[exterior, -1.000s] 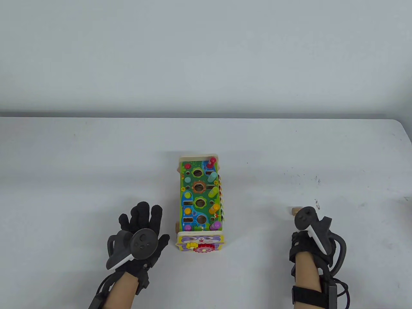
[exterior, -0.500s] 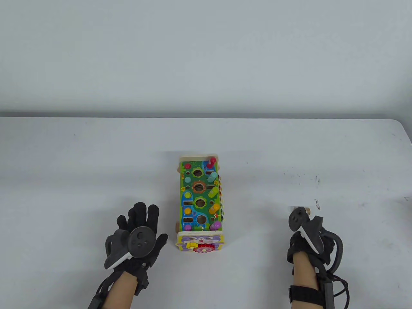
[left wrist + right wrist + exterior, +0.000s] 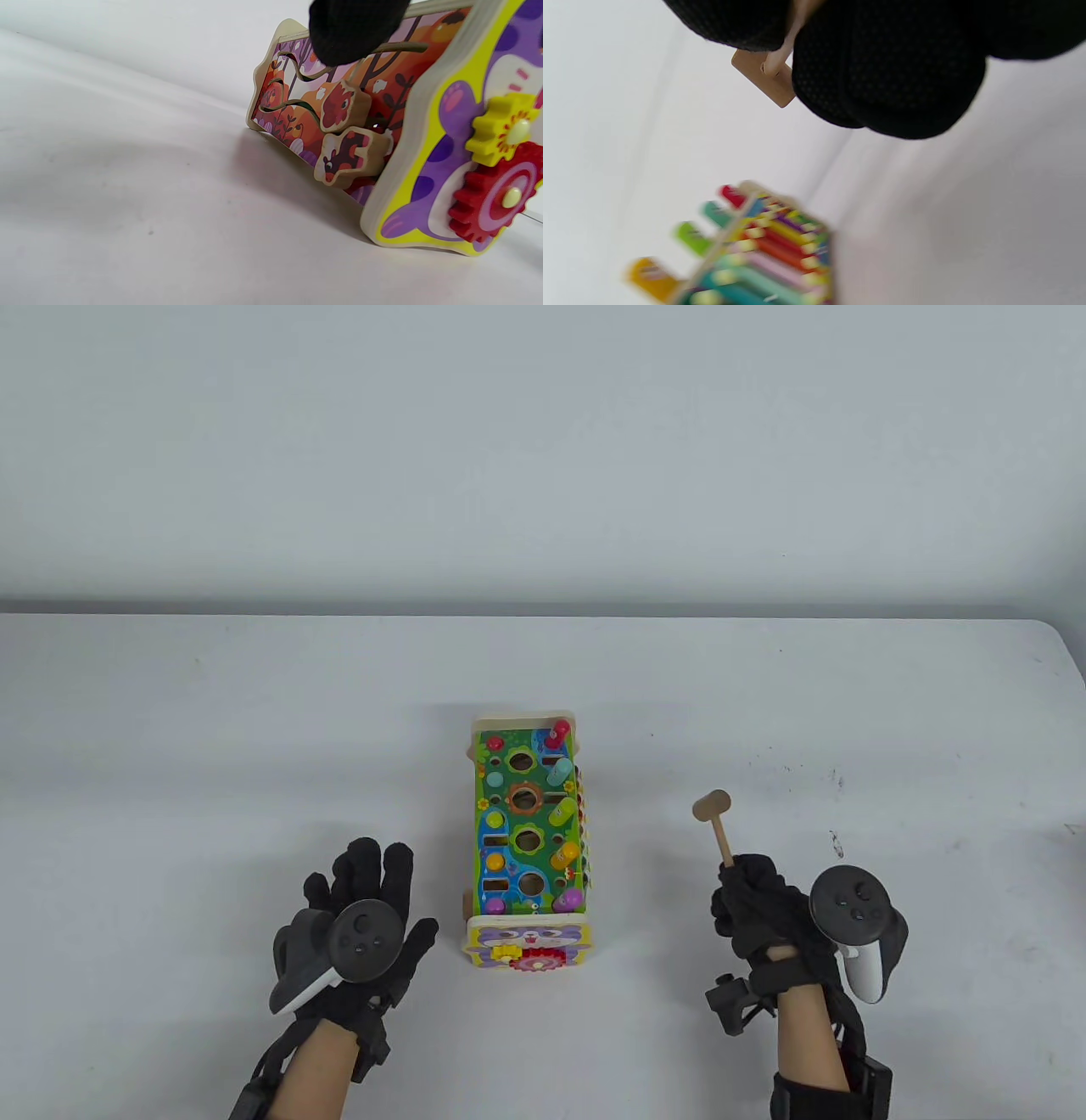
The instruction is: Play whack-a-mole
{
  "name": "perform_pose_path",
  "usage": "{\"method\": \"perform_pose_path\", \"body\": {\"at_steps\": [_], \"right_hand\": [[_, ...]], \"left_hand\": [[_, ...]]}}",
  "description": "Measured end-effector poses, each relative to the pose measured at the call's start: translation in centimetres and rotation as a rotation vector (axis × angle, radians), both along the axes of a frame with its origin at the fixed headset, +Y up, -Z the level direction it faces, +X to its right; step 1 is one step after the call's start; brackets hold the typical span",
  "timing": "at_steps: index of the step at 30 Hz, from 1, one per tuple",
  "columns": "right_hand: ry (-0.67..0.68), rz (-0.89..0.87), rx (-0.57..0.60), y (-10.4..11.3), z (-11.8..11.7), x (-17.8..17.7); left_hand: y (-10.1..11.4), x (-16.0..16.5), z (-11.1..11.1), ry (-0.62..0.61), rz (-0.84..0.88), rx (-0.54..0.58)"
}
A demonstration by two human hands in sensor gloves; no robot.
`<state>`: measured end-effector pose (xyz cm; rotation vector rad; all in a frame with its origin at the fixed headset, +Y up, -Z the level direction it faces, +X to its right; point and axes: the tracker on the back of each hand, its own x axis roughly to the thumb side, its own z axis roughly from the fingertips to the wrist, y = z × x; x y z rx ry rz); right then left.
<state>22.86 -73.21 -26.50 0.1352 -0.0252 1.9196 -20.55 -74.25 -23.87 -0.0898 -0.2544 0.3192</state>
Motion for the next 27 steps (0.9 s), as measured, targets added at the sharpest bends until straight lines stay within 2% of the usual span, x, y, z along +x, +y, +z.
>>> {"method": "perform_pose_path", "body": {"at_steps": [2,6,13,15,16,19,22,27], "right_hand": [[0.130,-0.129,0.068,0.9,0.2,-1.0],[0.310,-0.233,0.159,2.6,0.8,-2.7],[0.504,-0.152,0.138,3.5,1.5,-5.2],[0.518,-0.069,0.107,3.3,1.6,-5.9],[0.507,0.080,0.080,3.1,1.6,-6.4],[0.501,0.234,0.046,2.7,1.5,-7.0],[0.487,0.117,0.100,2.9,1.5,-7.0],[0.385,-0.117,0.300,3.7,1.7,-6.5]], "left_hand": [[0.0,0.0,0.0,0.000,0.000,0.001],[0.0,-0.1,0.0,0.001,0.001,-0.003],[0.0,-0.1,-0.1,-0.002,0.007,-0.007],[0.0,-0.1,-0.1,-0.003,0.009,-0.007],[0.0,-0.1,-0.1,-0.004,0.010,-0.009],[-0.1,-0.1,-0.1,-0.005,0.011,-0.012],[0.0,-0.2,-0.1,-0.003,0.015,-0.010],[0.0,-0.2,-0.1,-0.003,0.022,-0.008]]}}
